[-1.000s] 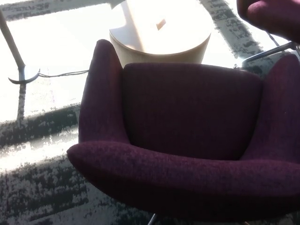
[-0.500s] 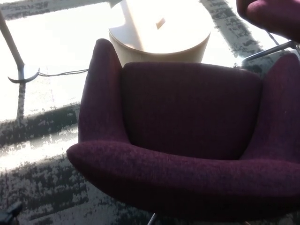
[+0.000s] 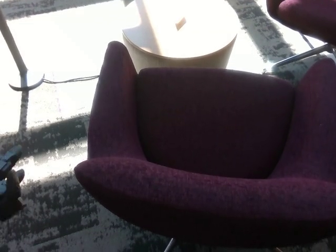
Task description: The robot stands in front of a sofa and uses its left hand to push the left side of the sofa
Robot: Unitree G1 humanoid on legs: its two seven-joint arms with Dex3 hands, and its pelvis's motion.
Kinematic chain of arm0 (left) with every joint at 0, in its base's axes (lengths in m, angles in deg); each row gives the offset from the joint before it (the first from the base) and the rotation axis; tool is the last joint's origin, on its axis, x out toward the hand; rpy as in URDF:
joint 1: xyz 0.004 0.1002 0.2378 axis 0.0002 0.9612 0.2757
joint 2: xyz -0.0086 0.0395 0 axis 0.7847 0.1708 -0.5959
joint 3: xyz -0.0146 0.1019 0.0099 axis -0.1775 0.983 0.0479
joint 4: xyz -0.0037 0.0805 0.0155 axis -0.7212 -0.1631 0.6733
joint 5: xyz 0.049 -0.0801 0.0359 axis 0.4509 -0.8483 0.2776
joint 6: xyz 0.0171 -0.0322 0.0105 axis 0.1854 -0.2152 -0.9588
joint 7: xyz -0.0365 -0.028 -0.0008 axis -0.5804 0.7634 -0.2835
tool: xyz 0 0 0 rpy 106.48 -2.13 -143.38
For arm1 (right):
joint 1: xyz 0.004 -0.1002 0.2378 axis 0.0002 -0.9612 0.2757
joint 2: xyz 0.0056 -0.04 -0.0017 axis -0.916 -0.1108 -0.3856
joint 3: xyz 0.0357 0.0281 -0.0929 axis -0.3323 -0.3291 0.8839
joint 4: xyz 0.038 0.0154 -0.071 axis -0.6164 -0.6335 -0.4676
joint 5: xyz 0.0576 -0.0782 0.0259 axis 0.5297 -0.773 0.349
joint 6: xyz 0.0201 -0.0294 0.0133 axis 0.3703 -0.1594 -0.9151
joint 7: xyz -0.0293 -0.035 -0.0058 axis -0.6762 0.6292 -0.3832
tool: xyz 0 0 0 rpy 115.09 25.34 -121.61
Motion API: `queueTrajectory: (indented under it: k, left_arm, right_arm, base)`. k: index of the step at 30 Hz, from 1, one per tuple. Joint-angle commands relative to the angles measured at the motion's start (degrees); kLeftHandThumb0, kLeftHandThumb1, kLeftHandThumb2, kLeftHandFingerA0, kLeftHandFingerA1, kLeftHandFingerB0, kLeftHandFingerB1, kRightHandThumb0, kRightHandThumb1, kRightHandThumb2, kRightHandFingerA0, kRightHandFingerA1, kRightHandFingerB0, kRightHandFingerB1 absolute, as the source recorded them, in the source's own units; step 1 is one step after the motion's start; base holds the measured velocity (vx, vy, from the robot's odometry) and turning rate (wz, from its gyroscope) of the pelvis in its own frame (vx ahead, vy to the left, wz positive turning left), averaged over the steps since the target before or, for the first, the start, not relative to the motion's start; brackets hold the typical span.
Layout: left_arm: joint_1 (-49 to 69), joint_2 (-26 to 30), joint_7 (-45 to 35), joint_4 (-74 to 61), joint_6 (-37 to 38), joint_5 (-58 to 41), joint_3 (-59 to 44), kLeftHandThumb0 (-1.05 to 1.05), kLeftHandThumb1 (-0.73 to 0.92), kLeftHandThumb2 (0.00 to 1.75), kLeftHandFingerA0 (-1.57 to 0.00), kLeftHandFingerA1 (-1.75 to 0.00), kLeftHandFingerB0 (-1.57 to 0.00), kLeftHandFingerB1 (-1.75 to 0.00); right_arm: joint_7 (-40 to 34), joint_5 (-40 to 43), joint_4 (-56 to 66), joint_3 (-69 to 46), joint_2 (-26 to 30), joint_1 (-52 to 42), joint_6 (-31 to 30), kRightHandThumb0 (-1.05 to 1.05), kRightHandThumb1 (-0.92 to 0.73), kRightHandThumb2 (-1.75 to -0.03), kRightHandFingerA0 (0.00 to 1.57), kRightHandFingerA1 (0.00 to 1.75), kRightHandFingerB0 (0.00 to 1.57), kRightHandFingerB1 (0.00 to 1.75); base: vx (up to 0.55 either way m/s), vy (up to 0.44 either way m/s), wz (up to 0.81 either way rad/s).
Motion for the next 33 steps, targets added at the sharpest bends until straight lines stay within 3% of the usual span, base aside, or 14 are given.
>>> queueTrajectory:
  k: [1, 11, 17, 19, 21, 22, 24, 25, 27, 28, 33]
  left_arm:
    - [-3.25, -0.06, 2.72, -0.39, -2.40, 3.00, 3.18, -0.96, 0.89, 1.27, -0.06, -0.21, -0.07, -0.11]
    - [-6.47, -3.57, 4.64, -3.85, -6.27, 5.13, 9.31, -0.95, 0.90, 1.27, -0.06, -0.17, -0.08, -0.13]
    - [-7.26, -5.26, 5.14, -5.96, -7.41, 5.73, 11.80, -0.86, 0.82, 1.25, 0.00, -0.27, -0.04, -0.19]
    - [-6.78, -5.96, 5.79, -7.06, -7.64, 6.36, 12.73, -0.88, 0.82, 1.20, -0.05, -0.28, -0.04, -0.19]
    - [-6.32, -6.57, 6.47, -7.87, -8.25, 6.73, 13.33, -0.88, 0.86, 1.25, 0.00, -0.27, -0.16, -0.21]
    - [-6.24, -6.84, 6.48, -8.10, -8.28, 6.76, 13.54, -0.79, 0.79, 1.21, -0.01, -0.32, -0.04, -0.25]
    - [-6.08, -7.28, 6.22, -8.46, -8.11, 6.86, 14.06, -0.86, 0.82, 1.17, -0.07, -0.30, -0.05, -0.22]
    - [-5.99, -7.45, 6.38, -8.57, -8.32, 7.26, 14.52, -0.87, 0.91, 0.86, 0.00, -0.25, -0.03, -0.24]
    - [-5.83, -7.61, 6.61, -8.50, -8.20, 8.39, 15.75, -0.89, 0.91, 0.92, 0.00, -0.24, -0.04, -0.22]
    - [-5.65, -7.58, 6.97, -8.69, -8.09, 9.23, 16.57, -0.81, 0.87, 1.27, 0.00, -0.27, -0.08, -0.21]
    - [-4.44, -8.65, 6.59, -9.76, -8.30, 8.94, 17.92, -0.81, 0.84, 1.25, 0.00, -0.23, -0.07, -0.22]
  right_arm:
    - [-0.73, -0.34, -0.52, -0.30, 0.48, 0.21, 0.34, -0.54, -0.75, -0.63, 0.59, 0.50, 0.55, 0.39]
    - [-0.32, -0.49, -0.79, -0.55, 0.46, 0.52, -0.01, -0.52, -0.74, -0.62, 0.58, 0.49, 0.56, 0.39]
    - [-0.77, -0.71, -0.78, -0.55, 0.48, 0.63, 0.29, -0.51, -0.73, -0.62, 0.61, 0.55, 0.58, 0.40]
    - [-0.88, -0.77, -0.79, -0.55, 0.43, 0.50, 0.45, -0.51, -0.73, -0.62, 0.61, 0.57, 0.58, 0.40]
    - [-0.57, -0.80, -0.77, -0.54, 0.44, 0.54, 0.14, -0.51, -0.73, -0.63, 0.60, 0.53, 0.56, 0.40]
    - [-0.52, -0.78, -0.76, -0.56, 0.44, 0.54, 0.05, -0.51, -0.73, -0.63, 0.61, 0.52, 0.56, 0.40]
    - [-1.02, -1.11, -0.91, -0.37, 0.60, 0.64, 0.46, -0.50, -0.73, -0.63, 0.61, 0.52, 0.57, 0.40]
    - [-1.11, -1.22, -0.94, -0.28, 0.67, 0.65, 0.56, -0.50, -0.73, -0.62, 0.61, 0.50, 0.57, 0.40]
    - [-1.05, -1.15, -1.01, -0.36, 0.55, 0.58, 0.34, -0.50, -0.73, -0.62, 0.61, 0.49, 0.57, 0.40]
    - [-1.04, -1.19, -1.01, -0.38, 0.51, 0.60, 0.21, -0.50, -0.73, -0.62, 0.60, 0.48, 0.57, 0.40]
    - [-0.70, -1.03, -0.86, -0.69, 0.45, 0.47, 0.57, -0.49, -0.71, -0.61, 0.61, 0.50, 0.57, 0.40]
  base:
    - [0.00, 0.000, 0.00]
    - [0.00, 0.000, 0.00]
    - [0.00, 0.000, 0.00]
    - [0.00, 0.000, 0.00]
    - [0.00, 0.000, 0.00]
    - [0.00, 0.000, 0.00]
    - [0.00, 0.000, 0.00]
    - [0.00, 0.000, 0.00]
    - [0.00, 0.000, 0.00]
    - [0.00, 0.000, 0.00]
    - [0.00, 0.000, 0.00]
